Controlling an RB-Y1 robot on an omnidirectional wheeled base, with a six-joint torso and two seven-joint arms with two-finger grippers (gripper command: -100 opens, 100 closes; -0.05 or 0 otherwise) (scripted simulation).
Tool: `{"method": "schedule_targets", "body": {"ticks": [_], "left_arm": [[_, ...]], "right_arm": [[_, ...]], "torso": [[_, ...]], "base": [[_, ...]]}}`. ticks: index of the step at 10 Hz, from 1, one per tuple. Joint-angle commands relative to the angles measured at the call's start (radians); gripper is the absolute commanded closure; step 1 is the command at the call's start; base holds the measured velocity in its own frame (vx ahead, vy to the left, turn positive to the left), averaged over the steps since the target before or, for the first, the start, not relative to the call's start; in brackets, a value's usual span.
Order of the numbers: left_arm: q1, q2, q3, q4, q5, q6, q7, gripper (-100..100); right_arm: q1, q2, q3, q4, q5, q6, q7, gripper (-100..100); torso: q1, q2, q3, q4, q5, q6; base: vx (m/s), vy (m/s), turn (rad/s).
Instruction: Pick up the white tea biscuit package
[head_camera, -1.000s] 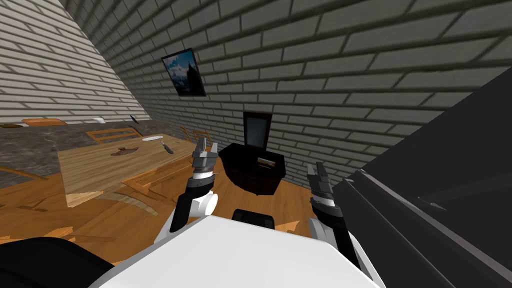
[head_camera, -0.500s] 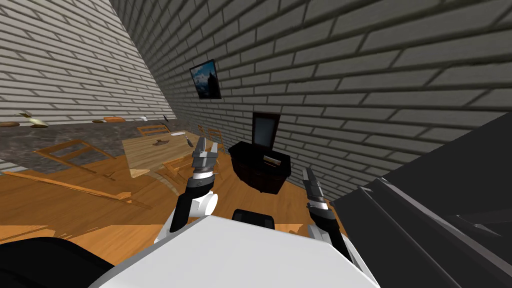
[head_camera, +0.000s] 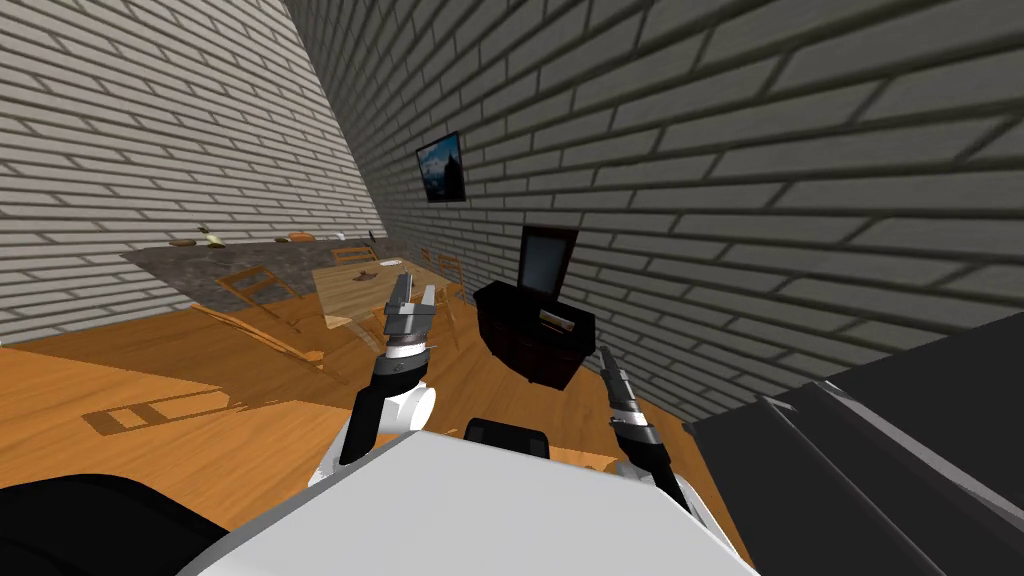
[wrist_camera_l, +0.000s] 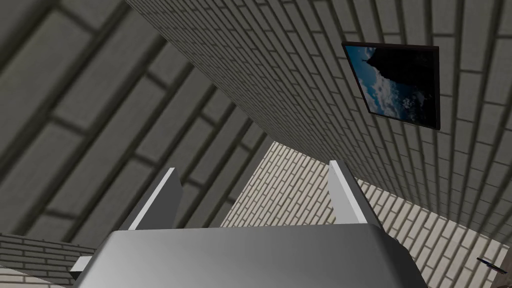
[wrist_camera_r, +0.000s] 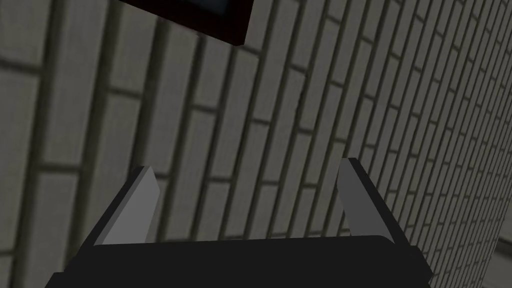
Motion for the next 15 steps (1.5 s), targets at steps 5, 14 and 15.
{"method": "schedule_targets", "body": {"ticks": [5,14,15], "left_arm": [[0.0,0.0,0.0,0.0,0.0,0.0,0.0,0],[0.0,0.0,0.0,0.0,0.0,0.0,0.0,0],[0.0,0.0,0.0,0.0,0.0,0.0,0.0,0]], "right_arm": [[0.011,-0.064,0.033,0.156,-0.007,-0.023,0.069,-100],[0.041,-0.203,0.129,0.449,-0.015,-0.057,0.206,-100],[0.041,-0.203,0.129,0.479,-0.015,-0.057,0.206,-100]], "torso": [[0.001,0.0,0.0,0.0,0.0,0.0],[-0.002,-0.005,-0.003,-0.001,0.0,0.001],[-0.001,-0.005,-0.003,-0.001,0.0,0.0]], "base": [[-0.093,0.047,0.223],[-0.049,0.066,0.254],[-0.006,0.059,0.169]]}}
